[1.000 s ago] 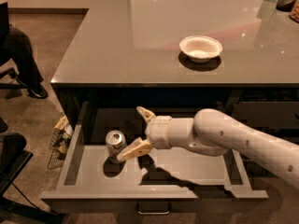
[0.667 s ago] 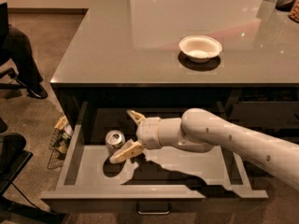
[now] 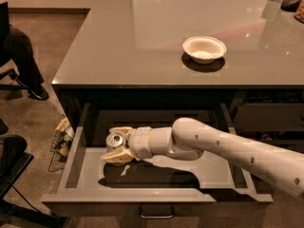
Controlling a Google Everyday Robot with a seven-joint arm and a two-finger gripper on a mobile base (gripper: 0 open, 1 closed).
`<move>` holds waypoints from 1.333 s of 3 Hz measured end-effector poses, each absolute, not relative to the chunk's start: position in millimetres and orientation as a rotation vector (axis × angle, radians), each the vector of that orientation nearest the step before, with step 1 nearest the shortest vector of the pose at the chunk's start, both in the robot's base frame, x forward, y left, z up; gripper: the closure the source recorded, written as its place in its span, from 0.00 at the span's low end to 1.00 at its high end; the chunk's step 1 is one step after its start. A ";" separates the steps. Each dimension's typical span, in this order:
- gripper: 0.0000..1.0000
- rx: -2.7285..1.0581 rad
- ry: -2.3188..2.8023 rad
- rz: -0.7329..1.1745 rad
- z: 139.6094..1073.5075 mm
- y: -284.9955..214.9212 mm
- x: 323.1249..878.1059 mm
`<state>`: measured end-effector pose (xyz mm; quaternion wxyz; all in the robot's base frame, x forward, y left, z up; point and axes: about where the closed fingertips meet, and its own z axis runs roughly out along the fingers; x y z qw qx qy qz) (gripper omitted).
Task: Pick 7up can from top drawer and place on counter
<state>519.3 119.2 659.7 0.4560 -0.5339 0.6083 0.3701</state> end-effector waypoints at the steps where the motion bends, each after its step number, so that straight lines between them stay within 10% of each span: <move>1: 0.61 -1.278 1.430 0.959 670.5 125.7 514.7; 3: 1.00 -1.256 1.304 1.028 818.1 105.8 488.3; 4: 1.00 -1.289 1.321 0.952 918.9 91.7 498.1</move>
Offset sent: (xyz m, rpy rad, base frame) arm -0.0507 -0.0135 0.1922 0.2858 -0.0867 0.1367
